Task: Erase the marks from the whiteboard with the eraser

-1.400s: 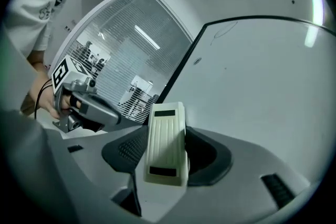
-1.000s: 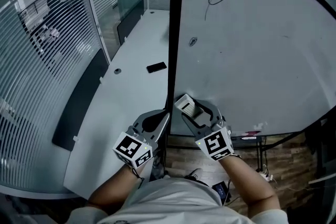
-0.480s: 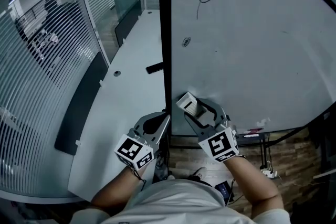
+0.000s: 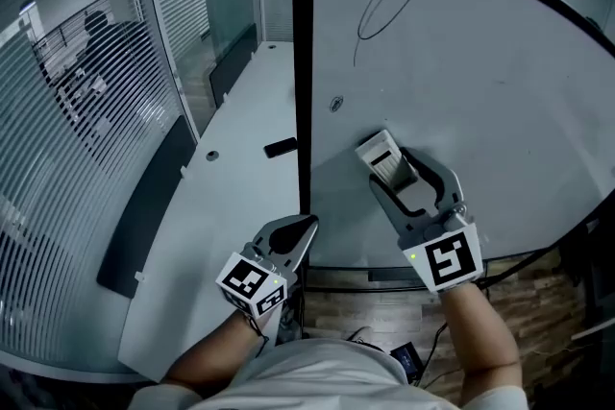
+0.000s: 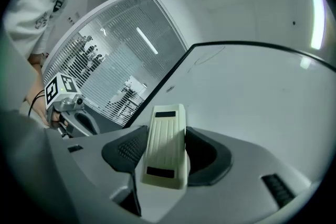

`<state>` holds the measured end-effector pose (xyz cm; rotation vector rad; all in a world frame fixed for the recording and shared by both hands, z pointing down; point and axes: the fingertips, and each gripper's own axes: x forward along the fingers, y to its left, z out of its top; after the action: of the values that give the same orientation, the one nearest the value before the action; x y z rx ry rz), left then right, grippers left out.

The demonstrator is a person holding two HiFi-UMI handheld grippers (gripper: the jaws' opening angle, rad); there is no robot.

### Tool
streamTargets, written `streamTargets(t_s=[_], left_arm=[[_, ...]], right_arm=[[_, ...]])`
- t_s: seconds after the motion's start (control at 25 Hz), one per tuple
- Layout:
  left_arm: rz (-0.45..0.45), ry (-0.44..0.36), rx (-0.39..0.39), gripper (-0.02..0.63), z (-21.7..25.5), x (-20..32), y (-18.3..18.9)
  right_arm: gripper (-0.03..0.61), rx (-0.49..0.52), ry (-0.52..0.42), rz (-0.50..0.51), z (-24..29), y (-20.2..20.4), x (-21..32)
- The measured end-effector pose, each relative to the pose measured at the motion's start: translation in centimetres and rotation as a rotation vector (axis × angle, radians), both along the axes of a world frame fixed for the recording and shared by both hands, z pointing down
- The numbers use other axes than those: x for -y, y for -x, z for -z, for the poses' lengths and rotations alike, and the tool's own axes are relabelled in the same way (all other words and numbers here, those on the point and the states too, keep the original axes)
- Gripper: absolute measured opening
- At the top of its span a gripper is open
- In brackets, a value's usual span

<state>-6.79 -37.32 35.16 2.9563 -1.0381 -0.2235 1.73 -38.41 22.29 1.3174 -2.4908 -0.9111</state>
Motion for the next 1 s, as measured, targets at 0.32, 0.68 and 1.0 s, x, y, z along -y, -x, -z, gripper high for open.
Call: streamTargets(t_s=[0.32, 0.68, 1.0], left_arm=[[-0.007, -0.028, -0.015, 0.008, 1.5, 0.0, -0.2], [-0.004, -0.021, -0.025, 0.006, 1.2, 0.1, 0.4], [-0.012, 0.04, -0.022, 0.006, -1.3, -0.1, 0.2]], right_arm=[[0.235, 0.07, -0.118, -0.08, 8.0, -3.8, -0.6], [0.235, 0.08, -0.13, -0.041, 5.4, -1.7, -0.6], [0.235, 0.018, 0.013, 0.003, -4.4, 1.3, 0.2]])
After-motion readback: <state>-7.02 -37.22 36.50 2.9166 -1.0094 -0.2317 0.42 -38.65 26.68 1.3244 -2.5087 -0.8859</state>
